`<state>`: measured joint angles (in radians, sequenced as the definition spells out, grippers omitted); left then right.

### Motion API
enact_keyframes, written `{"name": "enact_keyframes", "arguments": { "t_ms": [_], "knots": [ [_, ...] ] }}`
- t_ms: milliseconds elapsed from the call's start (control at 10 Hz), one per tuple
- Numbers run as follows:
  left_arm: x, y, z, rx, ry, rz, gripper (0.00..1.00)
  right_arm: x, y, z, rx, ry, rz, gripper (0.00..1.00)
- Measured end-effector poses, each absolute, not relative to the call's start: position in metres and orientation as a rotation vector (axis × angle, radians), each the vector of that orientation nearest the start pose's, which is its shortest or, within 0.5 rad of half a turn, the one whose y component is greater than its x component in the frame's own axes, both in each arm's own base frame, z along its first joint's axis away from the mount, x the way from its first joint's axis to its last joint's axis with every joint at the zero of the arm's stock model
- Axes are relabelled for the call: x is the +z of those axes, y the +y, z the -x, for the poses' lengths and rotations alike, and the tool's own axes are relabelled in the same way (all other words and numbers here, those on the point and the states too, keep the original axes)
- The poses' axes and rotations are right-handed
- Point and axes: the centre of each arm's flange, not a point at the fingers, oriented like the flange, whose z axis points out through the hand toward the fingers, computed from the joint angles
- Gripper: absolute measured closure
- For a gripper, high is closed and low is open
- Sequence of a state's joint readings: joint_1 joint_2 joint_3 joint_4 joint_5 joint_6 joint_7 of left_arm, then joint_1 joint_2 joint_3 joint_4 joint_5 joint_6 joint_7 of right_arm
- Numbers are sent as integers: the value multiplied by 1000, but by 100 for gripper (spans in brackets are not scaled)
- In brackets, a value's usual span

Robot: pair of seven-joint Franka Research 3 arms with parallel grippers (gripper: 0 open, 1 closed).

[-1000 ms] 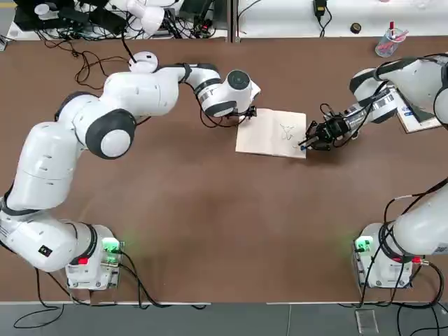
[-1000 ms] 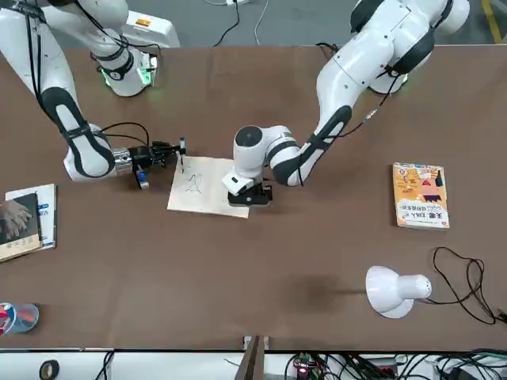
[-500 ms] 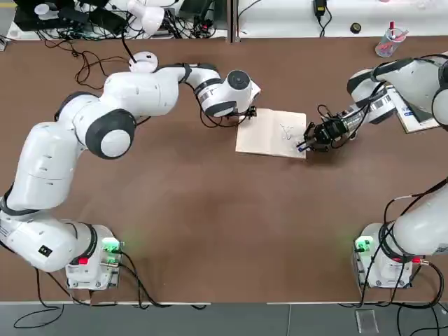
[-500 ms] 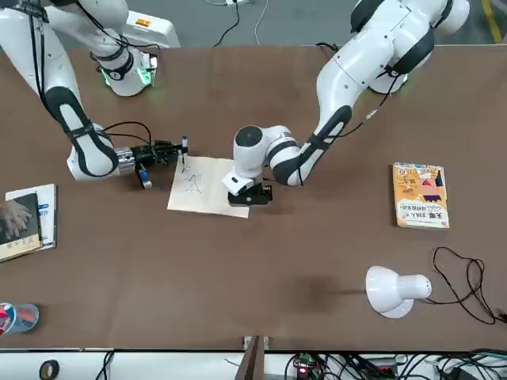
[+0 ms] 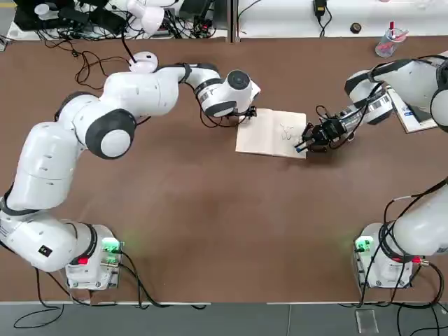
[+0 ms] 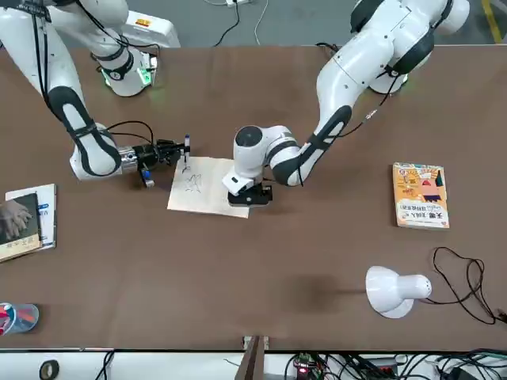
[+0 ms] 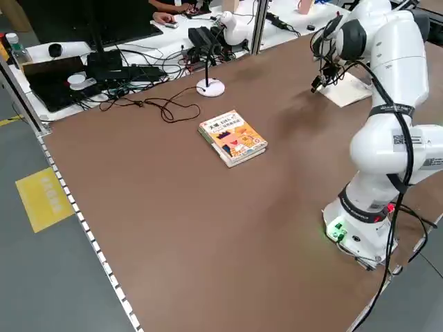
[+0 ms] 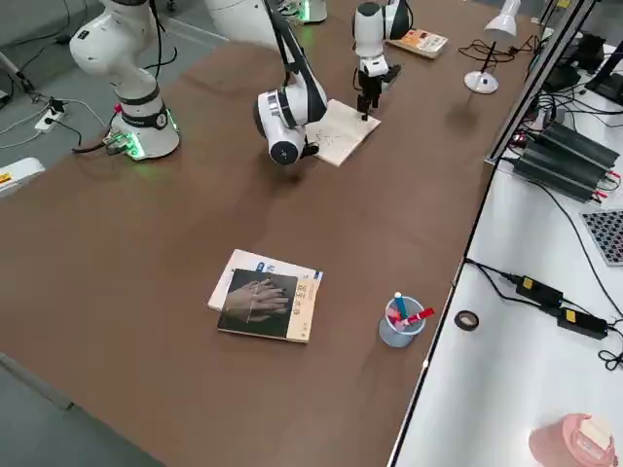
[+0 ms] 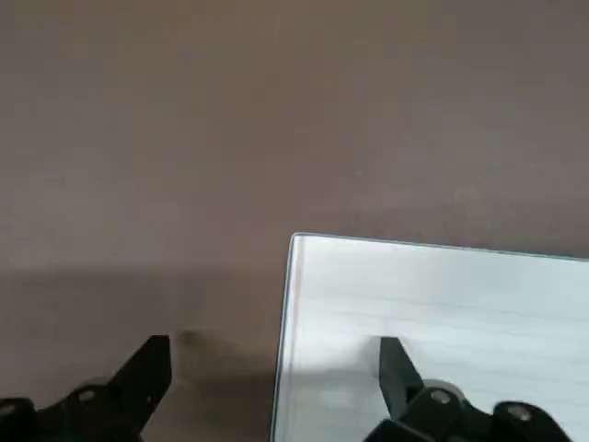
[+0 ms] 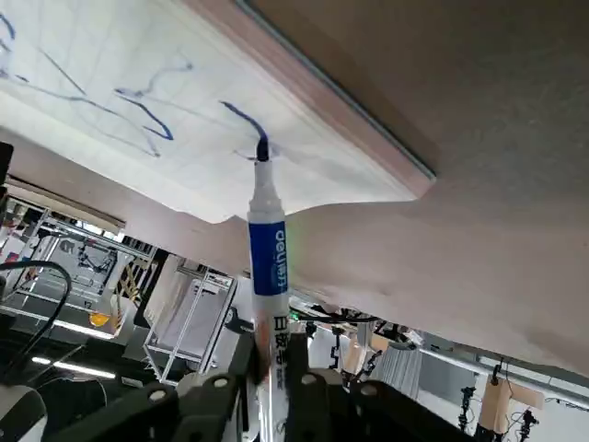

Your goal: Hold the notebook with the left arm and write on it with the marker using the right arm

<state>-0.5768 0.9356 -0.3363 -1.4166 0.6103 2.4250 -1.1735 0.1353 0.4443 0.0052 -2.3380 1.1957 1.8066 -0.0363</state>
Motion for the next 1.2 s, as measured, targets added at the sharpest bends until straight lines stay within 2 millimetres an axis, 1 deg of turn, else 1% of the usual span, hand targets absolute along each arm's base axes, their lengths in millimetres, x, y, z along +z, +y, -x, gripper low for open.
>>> {"name": "enact_keyframes", "arguments": {
  "t_ms": [300, 900, 1200],
  "knots": [
    [168, -548, -492, -344, 46, 3161, 0, 138, 142, -418, 1024, 784, 1912, 82],
    [168, -548, -492, -344, 46, 3161, 0, 139, 143, -420, 1012, 786, 1922, 82],
    [168, -548, -492, -344, 46, 3161, 0, 141, 143, -426, 988, 789, 1930, 82]
  ]
}}
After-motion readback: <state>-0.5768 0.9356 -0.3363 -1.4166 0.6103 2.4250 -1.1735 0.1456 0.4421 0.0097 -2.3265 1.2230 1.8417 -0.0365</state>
